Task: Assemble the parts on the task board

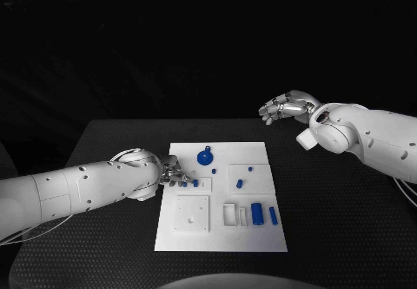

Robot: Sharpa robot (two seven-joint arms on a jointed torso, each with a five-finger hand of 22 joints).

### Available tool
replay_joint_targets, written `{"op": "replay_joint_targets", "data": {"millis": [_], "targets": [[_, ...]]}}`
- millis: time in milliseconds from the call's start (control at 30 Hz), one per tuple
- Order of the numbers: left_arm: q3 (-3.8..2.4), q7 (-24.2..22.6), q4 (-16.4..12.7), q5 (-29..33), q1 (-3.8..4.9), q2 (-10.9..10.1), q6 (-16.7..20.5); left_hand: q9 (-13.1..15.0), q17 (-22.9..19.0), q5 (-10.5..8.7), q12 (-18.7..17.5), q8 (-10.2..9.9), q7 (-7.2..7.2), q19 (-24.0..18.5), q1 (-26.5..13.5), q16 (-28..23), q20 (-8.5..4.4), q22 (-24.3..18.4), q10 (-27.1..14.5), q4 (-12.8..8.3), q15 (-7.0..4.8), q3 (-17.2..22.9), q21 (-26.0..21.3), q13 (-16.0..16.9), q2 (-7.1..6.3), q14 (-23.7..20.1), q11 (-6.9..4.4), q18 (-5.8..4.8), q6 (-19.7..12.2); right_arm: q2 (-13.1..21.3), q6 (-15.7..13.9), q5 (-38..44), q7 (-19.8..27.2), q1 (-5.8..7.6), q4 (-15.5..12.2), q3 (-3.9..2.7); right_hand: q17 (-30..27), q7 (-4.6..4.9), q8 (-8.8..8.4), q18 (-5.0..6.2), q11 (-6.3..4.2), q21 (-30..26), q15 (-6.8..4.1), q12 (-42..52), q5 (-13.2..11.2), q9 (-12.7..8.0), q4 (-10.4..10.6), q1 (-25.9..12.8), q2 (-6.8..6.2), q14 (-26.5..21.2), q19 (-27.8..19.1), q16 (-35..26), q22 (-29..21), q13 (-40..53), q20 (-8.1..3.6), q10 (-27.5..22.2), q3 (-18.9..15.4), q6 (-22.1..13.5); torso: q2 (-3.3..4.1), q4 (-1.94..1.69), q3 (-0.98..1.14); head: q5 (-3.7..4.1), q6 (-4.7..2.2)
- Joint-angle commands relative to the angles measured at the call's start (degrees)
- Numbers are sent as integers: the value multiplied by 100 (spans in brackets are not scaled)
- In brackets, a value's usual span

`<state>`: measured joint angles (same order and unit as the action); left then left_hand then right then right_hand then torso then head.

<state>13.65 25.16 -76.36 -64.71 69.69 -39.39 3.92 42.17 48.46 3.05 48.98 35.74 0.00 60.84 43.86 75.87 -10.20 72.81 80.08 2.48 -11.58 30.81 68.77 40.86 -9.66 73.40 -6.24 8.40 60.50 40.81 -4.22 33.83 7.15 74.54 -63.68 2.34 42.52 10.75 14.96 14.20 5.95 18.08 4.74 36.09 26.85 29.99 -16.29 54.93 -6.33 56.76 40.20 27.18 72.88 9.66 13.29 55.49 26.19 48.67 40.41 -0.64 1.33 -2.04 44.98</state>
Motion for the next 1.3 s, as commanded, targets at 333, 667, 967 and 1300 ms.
{"op": "replay_joint_targets", "data": {"millis": [333, 667, 967, 1300], "targets": [[-24, -141, 70, 177, -5, -66, 303, 20, 5, -23, -21, -16, 5, -9, 49, -5, -497, 2, 21, 88, -36, 19, -5, 7, -121, -14, 16, 37, 11, -2, 55, -7, 61, -11, 11, -1, -9, -11, 33, 80, -5, 26, 25, -39, 28, -6, 34, -70, -14, -18, -39, -17, 8, -8, -11, 49, 6, 39, 2, 4, 3, 17, -44], [-205, -768, 206, 717, 39, 46, 869, 14, -51, -14, -140, -153, 70, -99, 299, -156, -489, -32, -202, 130, -4, 20, -90, -18, -136, -156, 64, 35, -267, -13, 59, -7, 64, -34, 27, -1, -9, -12, 33, 80, -6, 26, 25, -40, 31, -7, 35, -74, -13, -19, -40, -17, 8, -8, -11, 49, 5, 40, 4, 6, -2, 62, -87], [-203, -2506, 376, 854, 127, 242, 1826, -437, -417, 595, -1249, -813, 677, -1128, 1679, -966, -31, -247, -1615, -1154, 634, 224, -855, -646, 143, -1297, 697, -349, -1183, -22, 46, -8, 62, -36, 41, -1, -9, -12, 33, 80, -6, 27, 25, -40, 31, -7, 34, -75, -12, -19, -40, -17, 8, -9, -11, 49, 5, 40, 3, -3, 10, 111, -135], [-177, -2909, 688, -595, 122, 673, 1803, -1081, -706, 162, -3090, -1371, 686, -1197, 2266, -1113, 234, -267, -1568, -1787, 938, 319, -1107, -1940, 41, -1423, 1016, -305, -1050, -63, -6, -8, 69, -35, 91, -1, -9, -13, 33, 80, -7, 27, 24, -41, 32, -7, 30, -70, -11, -19, -41, -17, 8, -9, -13, 49, 7, 39, 9, 0, 8, 101, -180]]}}
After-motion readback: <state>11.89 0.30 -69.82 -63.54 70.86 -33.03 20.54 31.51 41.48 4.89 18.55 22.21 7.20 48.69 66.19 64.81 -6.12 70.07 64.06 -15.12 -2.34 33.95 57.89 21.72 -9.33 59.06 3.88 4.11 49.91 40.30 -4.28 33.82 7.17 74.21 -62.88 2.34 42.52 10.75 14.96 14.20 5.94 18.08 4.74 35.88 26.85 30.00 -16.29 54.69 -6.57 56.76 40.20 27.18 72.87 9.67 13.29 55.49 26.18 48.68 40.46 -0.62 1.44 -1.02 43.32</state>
